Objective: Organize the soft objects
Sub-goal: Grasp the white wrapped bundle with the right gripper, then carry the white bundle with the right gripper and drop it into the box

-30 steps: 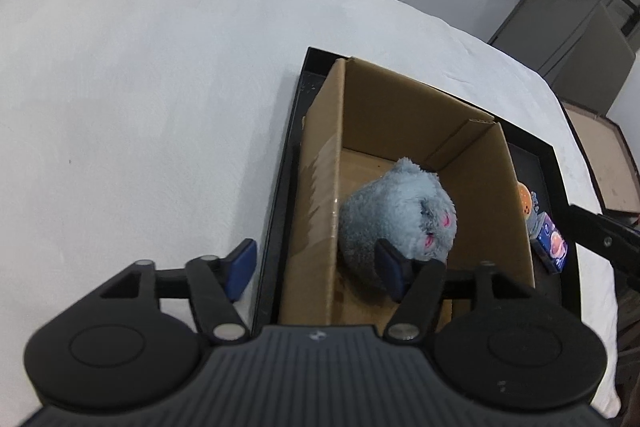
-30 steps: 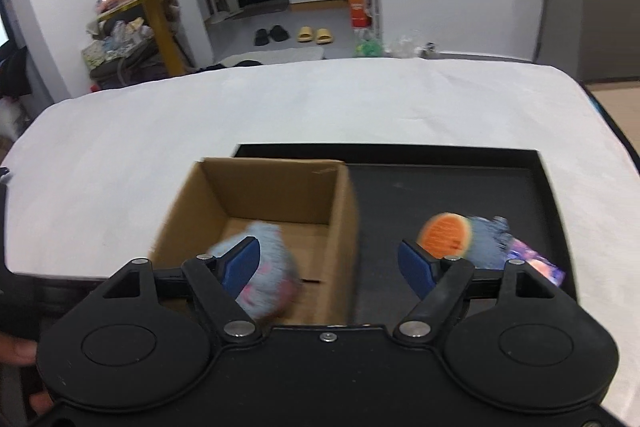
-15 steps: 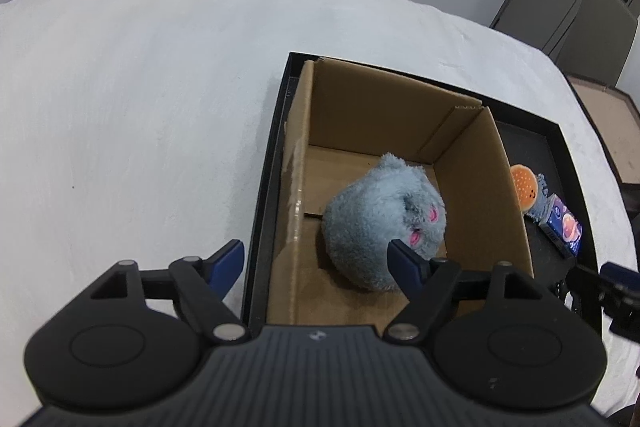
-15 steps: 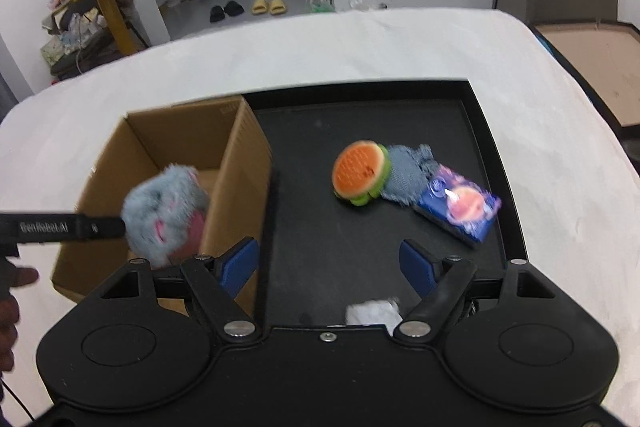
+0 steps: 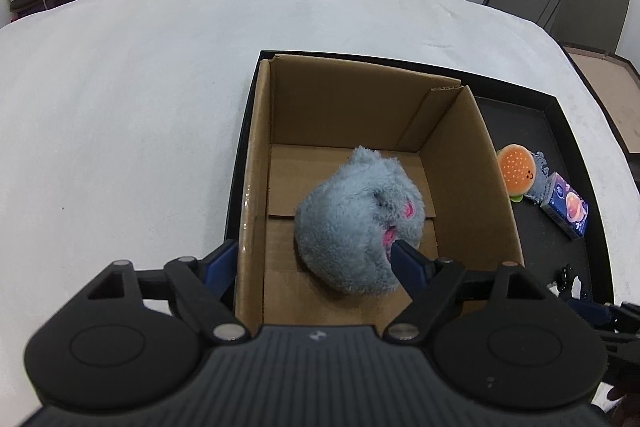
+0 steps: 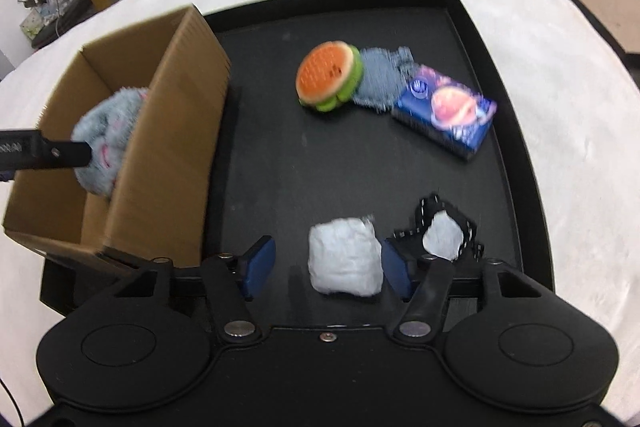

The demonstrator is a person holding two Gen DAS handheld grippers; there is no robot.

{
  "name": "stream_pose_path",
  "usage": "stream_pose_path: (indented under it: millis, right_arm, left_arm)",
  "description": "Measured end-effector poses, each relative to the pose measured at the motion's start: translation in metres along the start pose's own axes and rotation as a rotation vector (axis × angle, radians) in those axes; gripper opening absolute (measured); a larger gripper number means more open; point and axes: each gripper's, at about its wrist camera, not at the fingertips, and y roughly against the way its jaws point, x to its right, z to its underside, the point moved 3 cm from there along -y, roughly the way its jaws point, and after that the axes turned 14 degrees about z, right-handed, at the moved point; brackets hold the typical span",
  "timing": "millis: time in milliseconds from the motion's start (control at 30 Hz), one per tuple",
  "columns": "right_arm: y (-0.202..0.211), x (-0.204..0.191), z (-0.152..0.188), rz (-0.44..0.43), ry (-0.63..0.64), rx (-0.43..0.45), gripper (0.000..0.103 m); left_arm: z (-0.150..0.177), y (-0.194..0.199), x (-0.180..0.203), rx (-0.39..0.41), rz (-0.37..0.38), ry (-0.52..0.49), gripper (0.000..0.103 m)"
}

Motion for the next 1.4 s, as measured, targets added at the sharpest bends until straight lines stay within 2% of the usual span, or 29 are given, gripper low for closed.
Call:
stream_pose_path:
  millis: [200,267,733,1033,1400]
  right_arm:
    - [-0.012,0.002,0.007,0.012,0.003,-0.021,0.053]
    - [-0.017,0.003,0.008,0.019,0.003,-0.034,0.041]
    - [-0.001,-0.001,-0.003,0.027,0.003,0.015,0.040]
    - [0.024,-0.011,-0.019,0.032,-0.002,0.090,0.040]
    - [0.053,-0.040,-0.054,0.019,0.038,0.201,0.040]
  left_arm:
    - [0.000,-0.003,0.004,-0.008,-0.014,-0.007,0.082]
    - [-0.001,-0.004,0.004,-0.010,-0.017,-0.010,0.082]
    - [0.001,-0.003,-0.003,-0.006,0.012,0.006,0.082]
    - [0.002,0.005,-0.015,0.018,0.029,0.023,0.082]
    - [0.009,0.024,-0.030,0.064,0.049,0.032,0.081]
